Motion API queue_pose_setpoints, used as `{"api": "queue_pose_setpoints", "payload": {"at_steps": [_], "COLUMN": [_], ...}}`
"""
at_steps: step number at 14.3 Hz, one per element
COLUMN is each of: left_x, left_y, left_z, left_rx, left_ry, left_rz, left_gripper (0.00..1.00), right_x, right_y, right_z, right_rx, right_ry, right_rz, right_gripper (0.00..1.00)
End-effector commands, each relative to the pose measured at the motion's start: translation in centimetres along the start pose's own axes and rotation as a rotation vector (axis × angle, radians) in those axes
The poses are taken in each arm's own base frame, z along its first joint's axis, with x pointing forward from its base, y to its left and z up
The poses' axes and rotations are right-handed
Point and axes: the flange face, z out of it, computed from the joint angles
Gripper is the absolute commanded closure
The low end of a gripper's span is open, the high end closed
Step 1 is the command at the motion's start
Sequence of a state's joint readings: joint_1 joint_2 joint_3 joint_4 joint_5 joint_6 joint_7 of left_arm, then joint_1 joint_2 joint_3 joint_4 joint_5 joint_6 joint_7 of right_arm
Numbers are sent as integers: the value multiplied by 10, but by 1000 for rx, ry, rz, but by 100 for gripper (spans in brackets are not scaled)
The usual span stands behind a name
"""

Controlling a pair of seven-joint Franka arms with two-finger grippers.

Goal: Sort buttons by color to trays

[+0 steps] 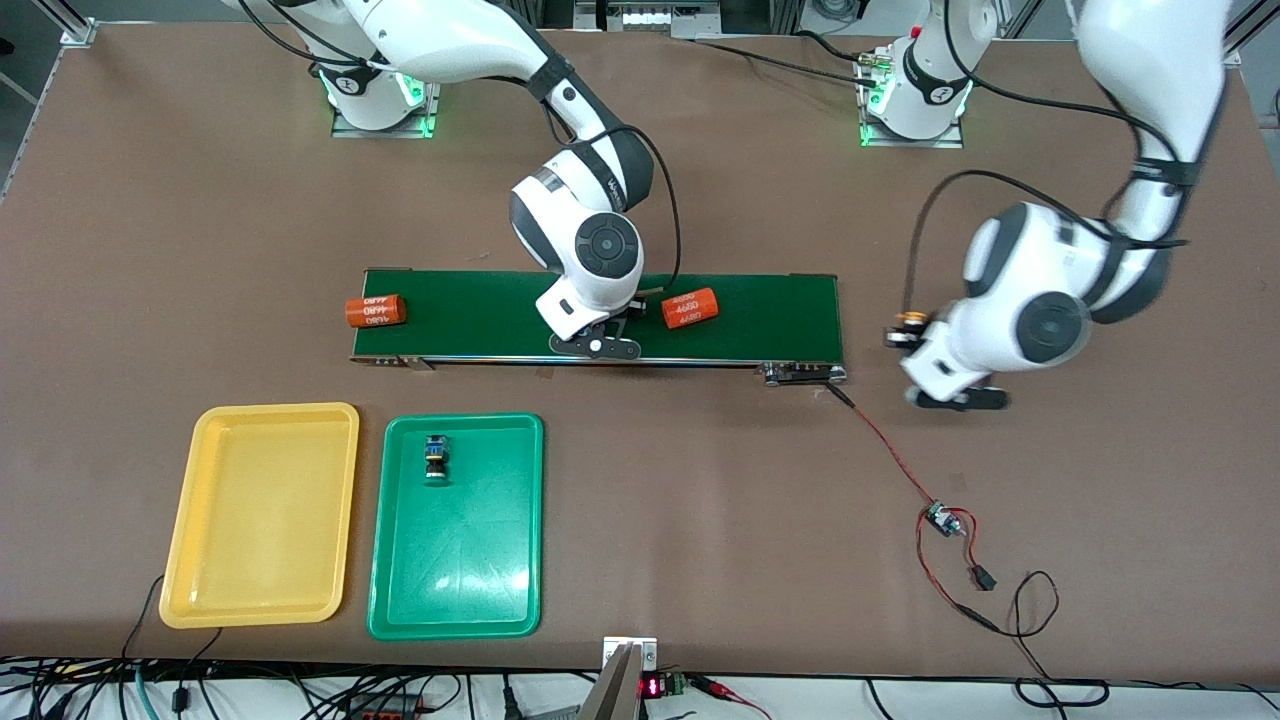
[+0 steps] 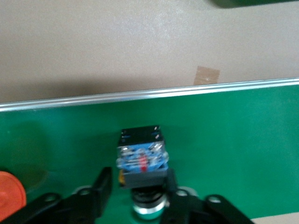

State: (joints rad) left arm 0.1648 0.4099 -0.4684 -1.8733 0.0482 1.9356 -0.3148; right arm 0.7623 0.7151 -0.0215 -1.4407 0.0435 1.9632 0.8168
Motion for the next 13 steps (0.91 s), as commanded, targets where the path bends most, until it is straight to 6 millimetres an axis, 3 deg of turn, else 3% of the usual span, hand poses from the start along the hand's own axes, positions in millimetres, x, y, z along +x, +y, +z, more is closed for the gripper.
{"api": "queue_pose_setpoints", "payload": {"at_steps": [1,3,6,8,10,11,13], "left_x": [-18,-24,-29,-26,-20,-19,-16], "left_y": [56,85,111,111,109,110,102], "left_z": [7,25,54,54,52,51,48], "left_rx": [-82,-102,-149,-151,-165,-169,-169], "left_ry": [-61,-86,-110,-94,-48,-37,-29], "left_rz": [-36,-9,5,9,10,9,-1], "left_gripper": [92,90,89,86,79,69,0], "right_x": [19,32,62,93,127,143,156], "right_y": [19,30,56,85,122,139,149], "right_z": [-24,-43,-81,-82,-70,-63,-45], "right_rx": [40,63,77,93,102,114,111], "right_ry": [9,22,38,52,58,64,73], "right_rz": [33,50,97,117,83,70,40], "right_gripper": [94,98,99,100,100,100,100]}}
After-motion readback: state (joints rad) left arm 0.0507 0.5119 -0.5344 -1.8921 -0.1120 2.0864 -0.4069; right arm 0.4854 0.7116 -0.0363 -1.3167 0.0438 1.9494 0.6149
